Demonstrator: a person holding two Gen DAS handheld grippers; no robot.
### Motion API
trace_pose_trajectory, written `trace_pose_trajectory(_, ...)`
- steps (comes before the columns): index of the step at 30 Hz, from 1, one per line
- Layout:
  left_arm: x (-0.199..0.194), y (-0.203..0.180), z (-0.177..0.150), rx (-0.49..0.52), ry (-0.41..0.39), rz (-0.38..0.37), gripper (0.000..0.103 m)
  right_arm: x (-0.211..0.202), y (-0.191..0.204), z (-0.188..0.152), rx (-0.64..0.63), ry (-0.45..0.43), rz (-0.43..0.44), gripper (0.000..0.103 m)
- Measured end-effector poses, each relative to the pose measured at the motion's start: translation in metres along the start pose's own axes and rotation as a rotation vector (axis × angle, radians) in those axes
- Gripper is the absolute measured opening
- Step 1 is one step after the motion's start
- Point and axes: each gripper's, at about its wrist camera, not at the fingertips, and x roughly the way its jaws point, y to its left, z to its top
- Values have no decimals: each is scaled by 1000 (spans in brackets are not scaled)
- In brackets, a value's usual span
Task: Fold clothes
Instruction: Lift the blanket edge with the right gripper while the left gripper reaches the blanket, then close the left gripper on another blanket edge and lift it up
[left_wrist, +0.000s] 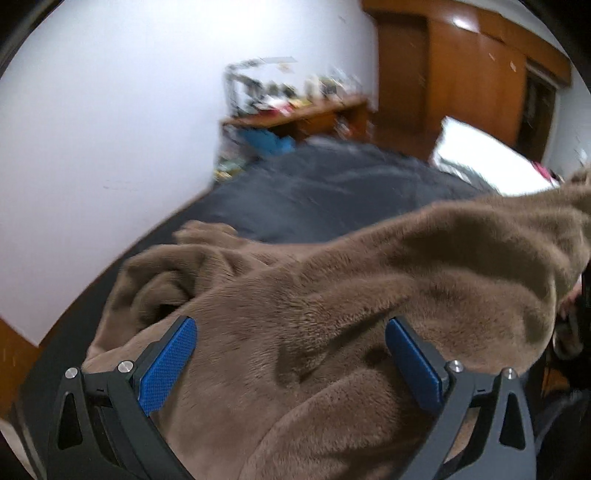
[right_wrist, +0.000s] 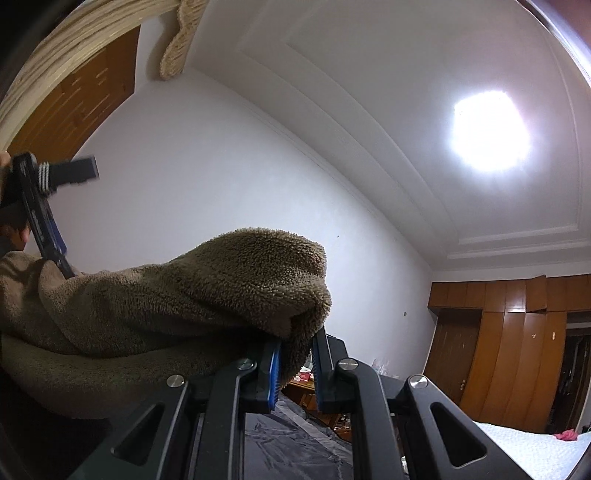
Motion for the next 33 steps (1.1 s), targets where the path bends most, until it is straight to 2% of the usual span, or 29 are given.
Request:
trace_pose_trajectory(4,21,1,5,27,67,-37,102,9,10,6,7,16,8,13)
trace_pose_trajectory(6,28,4,9,12,85,-20,102,15,13,14,3,25,10,13)
trace_pose_trajectory(9,26,0,19,23,61,-1,102,23,14,21,-2,39,10,13)
trace_pose_trajectory(12,26,-13,30,105,46,11,102,28,12,19,4,50,12,13)
trace_pose_trajectory(13,31,-19,30,147,61,24,102,29,11,19,9,52,16,13)
trace_pose_trajectory(15,50,-29,27,200,143,22,102,30,9,20,10,51,20,13)
trace_pose_trajectory(17,66,-31,22,196,196,2,102,23,9,24,5,51,28,13)
trace_pose_trajectory(19,73,-32,15,170,217,-1,102,13,10,28,-6,54,40,13)
trace_pose_trajectory(22,68,-27,6,117,204,-5,90,16,9,28,-6,67,49,13)
trace_pose_trajectory(24,58,-19,1,60,183,12,64,18,7,29,4,78,54,13)
trace_pose_trajectory(27,37,-6,-10,-64,146,52,35,31,4,29,18,99,63,13)
trace_pose_trajectory(30,7,0,-27,-151,67,73,20,35,5,31,14,109,71,13)
trace_pose_trajectory(33,-36,-3,-51,-198,-57,123,17,43,5,32,6,102,72,13)
